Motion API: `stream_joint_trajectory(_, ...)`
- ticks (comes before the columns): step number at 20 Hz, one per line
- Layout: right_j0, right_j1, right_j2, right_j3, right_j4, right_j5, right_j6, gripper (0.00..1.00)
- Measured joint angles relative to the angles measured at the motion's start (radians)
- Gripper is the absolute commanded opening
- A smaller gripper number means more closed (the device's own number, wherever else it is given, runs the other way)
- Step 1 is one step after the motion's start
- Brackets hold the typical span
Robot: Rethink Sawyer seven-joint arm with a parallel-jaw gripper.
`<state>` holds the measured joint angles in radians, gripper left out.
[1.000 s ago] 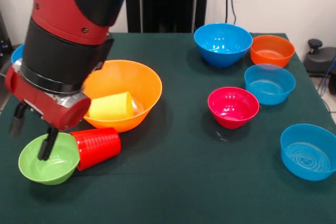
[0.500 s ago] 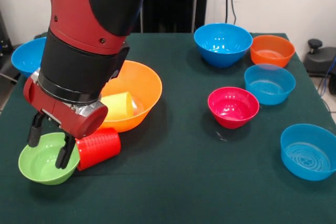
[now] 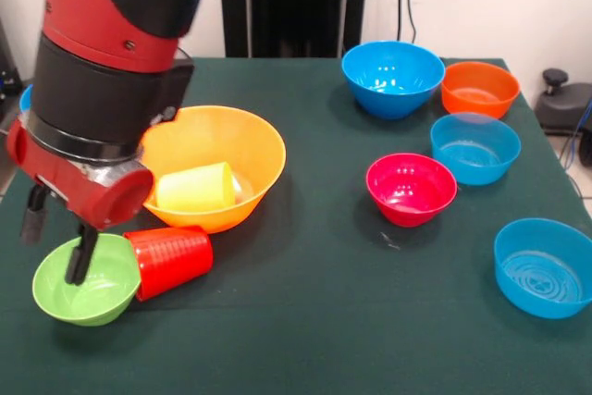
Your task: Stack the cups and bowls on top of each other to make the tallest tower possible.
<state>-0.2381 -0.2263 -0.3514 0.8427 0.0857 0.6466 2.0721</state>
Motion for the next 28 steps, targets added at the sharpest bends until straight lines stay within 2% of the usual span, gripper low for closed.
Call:
stream_joint_trajectory(12,-0.002,-0.009,-0.020,0.004,0.000,0.001,0.000,1.00)
stream_joint_trajectory(19,0.023,0.033,-0.062,-0.011,0.001,0.025,0.000,1.00)
stream_joint_trajectory(28,-0.005,0.042,0.006,0.017,0.067,0.025,0.000,1.00)
